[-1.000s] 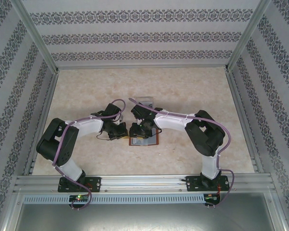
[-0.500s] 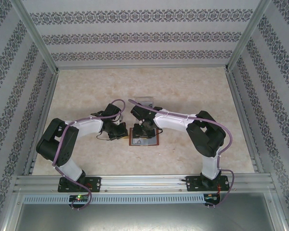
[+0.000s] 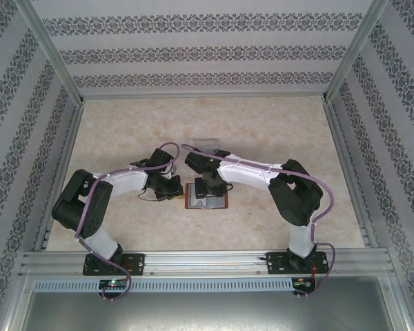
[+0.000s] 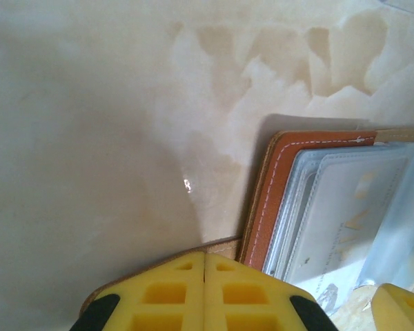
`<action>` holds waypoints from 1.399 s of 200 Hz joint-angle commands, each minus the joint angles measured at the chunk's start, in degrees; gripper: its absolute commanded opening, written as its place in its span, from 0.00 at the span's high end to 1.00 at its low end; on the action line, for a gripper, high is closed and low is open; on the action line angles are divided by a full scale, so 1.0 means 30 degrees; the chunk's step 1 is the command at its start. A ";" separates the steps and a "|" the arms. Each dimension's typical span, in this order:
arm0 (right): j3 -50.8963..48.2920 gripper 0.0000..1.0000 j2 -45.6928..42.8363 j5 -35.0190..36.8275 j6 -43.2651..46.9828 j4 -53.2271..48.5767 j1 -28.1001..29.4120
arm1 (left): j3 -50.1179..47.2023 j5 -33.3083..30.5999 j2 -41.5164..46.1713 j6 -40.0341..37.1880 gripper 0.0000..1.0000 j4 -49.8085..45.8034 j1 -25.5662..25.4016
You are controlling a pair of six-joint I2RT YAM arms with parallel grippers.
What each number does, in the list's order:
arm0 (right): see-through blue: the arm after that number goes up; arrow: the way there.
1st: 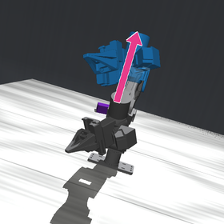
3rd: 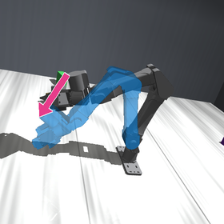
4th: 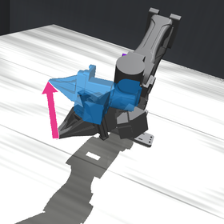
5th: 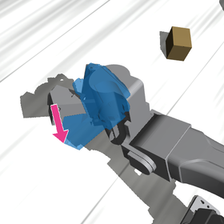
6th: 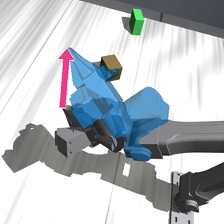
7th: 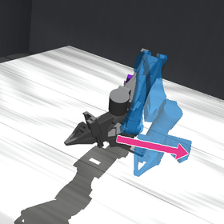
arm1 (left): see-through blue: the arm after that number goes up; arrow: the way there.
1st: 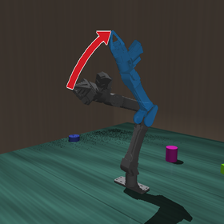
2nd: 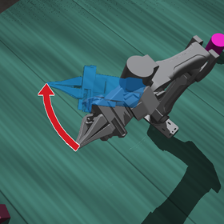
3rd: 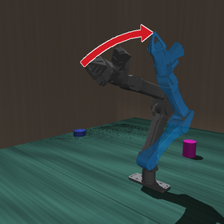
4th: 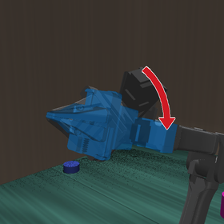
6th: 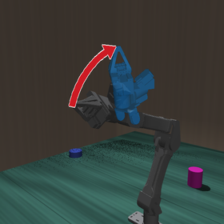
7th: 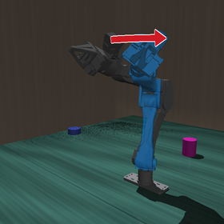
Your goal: Take the credit cards out of the card holder
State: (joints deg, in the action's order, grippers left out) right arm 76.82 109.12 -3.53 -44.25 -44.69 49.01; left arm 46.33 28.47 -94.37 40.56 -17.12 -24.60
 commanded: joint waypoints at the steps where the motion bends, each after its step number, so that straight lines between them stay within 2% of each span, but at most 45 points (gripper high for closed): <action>1: 0.0499 0.54 -0.0502 0.1169 0.0365 -0.1377 0.0211 | -0.0234 0.0052 -0.0185 -0.0151 0.94 -0.0913 0.0154; 38: 0.0701 0.56 -0.0835 0.1491 0.0480 -0.1921 0.0211 | -0.0107 0.0111 -0.0242 -0.0130 0.94 -0.0913 0.0170; 81: 0.0755 0.66 -0.1246 0.1382 0.0570 -0.1952 0.0214 | 0.0001 0.0134 -0.0332 -0.0192 0.94 -0.1001 0.0145; 122: 0.0855 0.87 -0.1305 0.1051 0.0757 -0.1865 0.0213 | 0.0070 0.0164 -0.0391 -0.0226 0.94 -0.1059 0.0163; 149: 0.0851 0.94 -0.1466 0.0666 0.0864 -0.1527 0.0211 | 0.0031 0.0190 -0.0390 -0.0218 0.94 -0.1089 0.0144; 213: 0.0570 0.98 -0.2029 -0.0747 0.0740 -0.0464 0.0186 | -0.0001 0.0011 -0.0142 -0.0303 0.94 -0.1440 0.0157; 280: 0.0016 0.97 -0.1952 -0.0532 0.0891 -0.0390 -0.0132 | 0.0115 -0.0244 0.0175 -0.0364 0.94 -0.1860 0.0135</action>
State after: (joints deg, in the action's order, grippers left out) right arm 78.04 104.49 -5.43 -41.95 -45.78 48.97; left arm 46.41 28.47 -94.39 40.53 -17.41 -24.62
